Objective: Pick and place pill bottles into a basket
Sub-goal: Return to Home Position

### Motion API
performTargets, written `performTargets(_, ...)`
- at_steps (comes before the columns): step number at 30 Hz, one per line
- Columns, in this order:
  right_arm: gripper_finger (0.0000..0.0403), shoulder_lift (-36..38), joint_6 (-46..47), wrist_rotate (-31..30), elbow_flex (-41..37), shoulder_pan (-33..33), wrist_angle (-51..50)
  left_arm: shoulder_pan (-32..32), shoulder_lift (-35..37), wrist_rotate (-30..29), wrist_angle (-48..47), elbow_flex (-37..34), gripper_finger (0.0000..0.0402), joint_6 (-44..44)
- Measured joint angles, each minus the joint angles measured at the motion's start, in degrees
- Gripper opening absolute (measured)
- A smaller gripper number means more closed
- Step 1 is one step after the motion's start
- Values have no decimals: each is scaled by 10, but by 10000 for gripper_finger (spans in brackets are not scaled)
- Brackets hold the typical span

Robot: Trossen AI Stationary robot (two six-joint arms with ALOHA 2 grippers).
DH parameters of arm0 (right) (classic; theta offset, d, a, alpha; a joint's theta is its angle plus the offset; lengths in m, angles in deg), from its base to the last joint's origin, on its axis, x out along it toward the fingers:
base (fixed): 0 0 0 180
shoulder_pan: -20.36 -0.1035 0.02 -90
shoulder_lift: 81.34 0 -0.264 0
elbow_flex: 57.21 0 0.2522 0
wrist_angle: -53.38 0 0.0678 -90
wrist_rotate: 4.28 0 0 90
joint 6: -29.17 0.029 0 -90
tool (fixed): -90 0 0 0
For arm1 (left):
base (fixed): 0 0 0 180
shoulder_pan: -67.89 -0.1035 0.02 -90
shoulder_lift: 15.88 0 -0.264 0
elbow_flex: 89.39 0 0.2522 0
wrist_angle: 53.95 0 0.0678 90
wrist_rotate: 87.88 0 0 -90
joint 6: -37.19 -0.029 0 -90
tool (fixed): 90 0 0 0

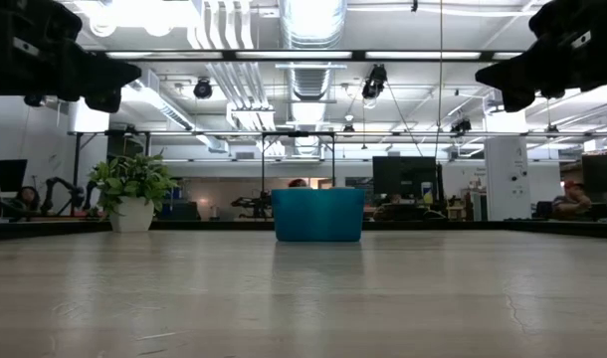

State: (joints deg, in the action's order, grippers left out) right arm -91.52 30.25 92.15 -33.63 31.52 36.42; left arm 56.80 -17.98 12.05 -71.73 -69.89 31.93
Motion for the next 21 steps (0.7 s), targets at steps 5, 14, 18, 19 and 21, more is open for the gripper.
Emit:
performTargets(5, 8, 0, -11, -1, -1, 0, 0, 0, -9, 0, 6, -7, 8, 20)
performTargets(14, 8, 0, -21, -2, -3, 0, 0, 6, -11, 0, 50, -41, 8, 20)
performTargets(18, 8, 0, -21, -2, -5, 0, 0, 7, -14, 0, 50, -42, 8, 20)
performTargets(19, 8, 0, -20, -2, -6, 0, 0, 7, -14, 0, 50, -42, 8, 20)
performTargets(21, 8, 0, -17, -2, -8, 0, 1, 7, -16, 0, 50, -42, 8, 20)
